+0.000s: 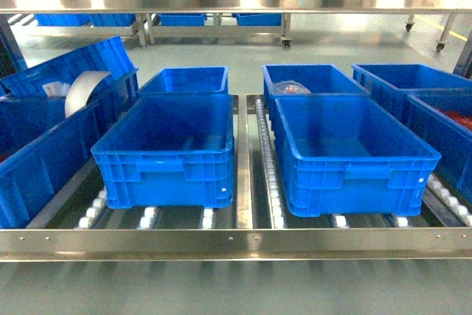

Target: Sort blue parts and orange caps into right shelf containers

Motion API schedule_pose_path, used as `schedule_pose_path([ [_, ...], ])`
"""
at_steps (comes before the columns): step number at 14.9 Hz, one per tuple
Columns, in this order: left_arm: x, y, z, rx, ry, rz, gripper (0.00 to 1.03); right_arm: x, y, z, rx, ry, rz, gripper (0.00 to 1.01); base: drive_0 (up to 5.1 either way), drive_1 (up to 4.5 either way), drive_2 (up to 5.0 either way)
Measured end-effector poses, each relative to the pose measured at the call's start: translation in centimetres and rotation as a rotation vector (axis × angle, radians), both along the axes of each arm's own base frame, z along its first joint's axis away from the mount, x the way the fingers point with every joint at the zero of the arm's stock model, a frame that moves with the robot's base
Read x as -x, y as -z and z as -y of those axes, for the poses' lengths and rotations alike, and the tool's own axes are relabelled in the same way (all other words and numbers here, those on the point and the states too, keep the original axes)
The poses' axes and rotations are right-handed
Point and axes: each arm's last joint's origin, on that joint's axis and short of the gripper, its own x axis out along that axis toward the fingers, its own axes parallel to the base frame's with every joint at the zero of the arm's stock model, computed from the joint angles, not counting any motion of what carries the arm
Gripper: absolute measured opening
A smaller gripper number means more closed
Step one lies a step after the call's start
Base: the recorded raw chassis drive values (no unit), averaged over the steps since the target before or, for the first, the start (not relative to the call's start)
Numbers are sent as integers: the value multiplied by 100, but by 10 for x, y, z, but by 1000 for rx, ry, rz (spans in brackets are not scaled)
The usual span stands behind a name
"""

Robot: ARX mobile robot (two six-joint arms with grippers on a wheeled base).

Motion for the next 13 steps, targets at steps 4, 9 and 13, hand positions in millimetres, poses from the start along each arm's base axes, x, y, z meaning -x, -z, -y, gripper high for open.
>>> schedule_pose_path([
  [4,0,0,0,0,0,0,43,0,0,0,0,0,0,44,0,0,0],
  [9,0,0,0,-3,0,0,43,0,0,0,1,0,0,44,0,0,0],
  [13,0,0,0,-7,1,-1,43,0,0,0,0,0,0,44,0,0,0],
])
